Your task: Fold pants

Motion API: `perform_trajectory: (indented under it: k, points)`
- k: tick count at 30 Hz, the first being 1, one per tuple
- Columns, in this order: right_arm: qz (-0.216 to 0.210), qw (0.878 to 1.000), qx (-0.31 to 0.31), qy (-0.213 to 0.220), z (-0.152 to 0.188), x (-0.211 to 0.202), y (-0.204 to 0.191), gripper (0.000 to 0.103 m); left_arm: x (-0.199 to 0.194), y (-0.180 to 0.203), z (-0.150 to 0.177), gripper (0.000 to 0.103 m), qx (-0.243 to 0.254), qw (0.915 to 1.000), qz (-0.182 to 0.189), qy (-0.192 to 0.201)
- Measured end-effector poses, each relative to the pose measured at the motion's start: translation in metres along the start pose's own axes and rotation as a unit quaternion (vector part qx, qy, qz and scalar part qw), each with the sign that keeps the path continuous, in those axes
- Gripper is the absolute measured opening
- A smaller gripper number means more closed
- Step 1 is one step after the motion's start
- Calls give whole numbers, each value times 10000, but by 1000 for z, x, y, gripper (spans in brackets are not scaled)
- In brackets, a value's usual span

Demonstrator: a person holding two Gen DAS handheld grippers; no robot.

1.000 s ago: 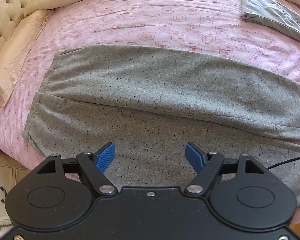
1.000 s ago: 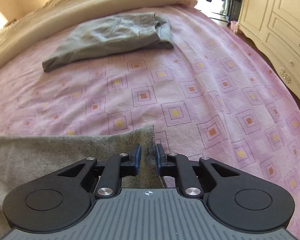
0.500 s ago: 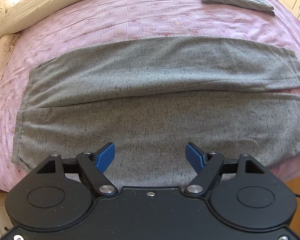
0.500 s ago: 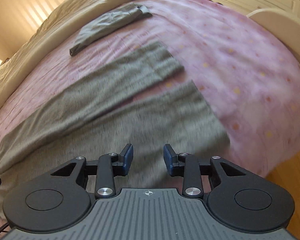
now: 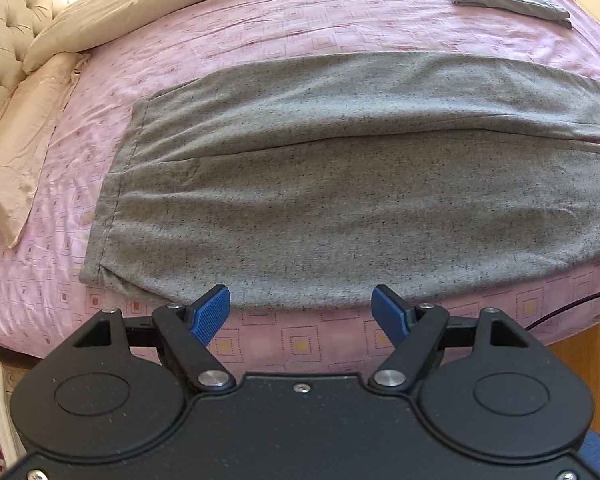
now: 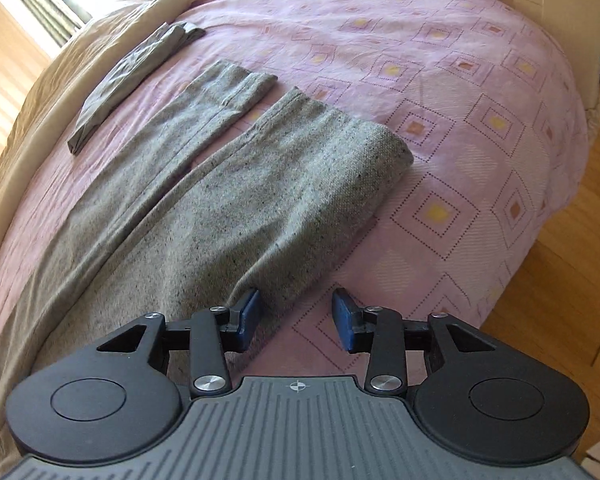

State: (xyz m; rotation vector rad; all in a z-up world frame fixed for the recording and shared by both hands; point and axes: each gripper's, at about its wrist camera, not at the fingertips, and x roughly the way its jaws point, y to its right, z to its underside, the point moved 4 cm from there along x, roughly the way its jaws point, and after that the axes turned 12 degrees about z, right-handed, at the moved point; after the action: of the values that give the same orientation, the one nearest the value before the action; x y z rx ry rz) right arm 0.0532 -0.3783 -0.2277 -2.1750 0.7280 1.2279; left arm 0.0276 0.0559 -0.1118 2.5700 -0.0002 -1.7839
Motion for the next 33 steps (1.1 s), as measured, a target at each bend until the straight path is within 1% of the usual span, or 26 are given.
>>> perform_trajectory:
  k: [4, 6, 7, 9, 10, 14, 16, 18, 21, 23, 26, 28, 29, 30, 33]
  points:
    - [59, 9997, 226, 38, 0, 0, -2, 42, 6, -14, 10, 78, -190, 9998, 24, -103]
    - [-34, 9990, 439, -121, 1, 1, 1, 42, 12, -16, 14, 78, -244, 9995, 51, -175]
    - [-111, 9980, 576, -255, 1, 2, 3, 40, 15, -17, 17, 78, -250, 9994, 72, -211]
    - [-325, 9942, 864, -549, -2, 4, 8, 17, 21, -17, 20, 78, -242, 9992, 106, -290]
    - [-415, 9928, 927, -636, -4, 2, 8, 4, 25, -16, 22, 78, -244, 9991, 130, -321]
    - [-701, 9969, 346, -125, -15, -34, -10, 3, 35, -15, 23, 78, -287, 9986, 307, -311]
    - [-773, 9966, 286, 0, -17, -50, -15, 3, 40, -17, 23, 78, -405, 9977, 454, -301]
    - [-766, 9960, 459, 12, -17, -56, -14, 3, 46, -19, 24, 78, -618, 9956, 638, -292]
    - [-411, 9978, 500, -132, -10, -52, -7, 3, 58, -24, 27, 78, -949, 9914, 829, -359]
    - [-282, 9980, 498, -284, -5, -46, -4, 3, 67, -26, 30, 78, -1100, 9885, 950, -411]
    - [-188, 9987, 375, -274, -4, -48, -5, 3, 75, -27, 30, 78, -1300, 9852, 1052, -381]
    - [-174, 9990, 307, -277, -7, -51, -8, 3, 80, -26, 28, 79, -1459, 9813, 1203, -350]
    - [-165, 9992, 263, -271, -9, -52, -10, 3, 84, -26, 27, 81, -1540, 9794, 1257, -346]
    - [-159, 9993, 221, -262, -10, -53, -12, 3, 88, -26, 26, 83, -1612, 9782, 1259, -359]
    - [-149, 9995, 133, -262, -13, -54, -17, 3, 104, -32, 23, 83, -1881, 9755, 1077, -384]
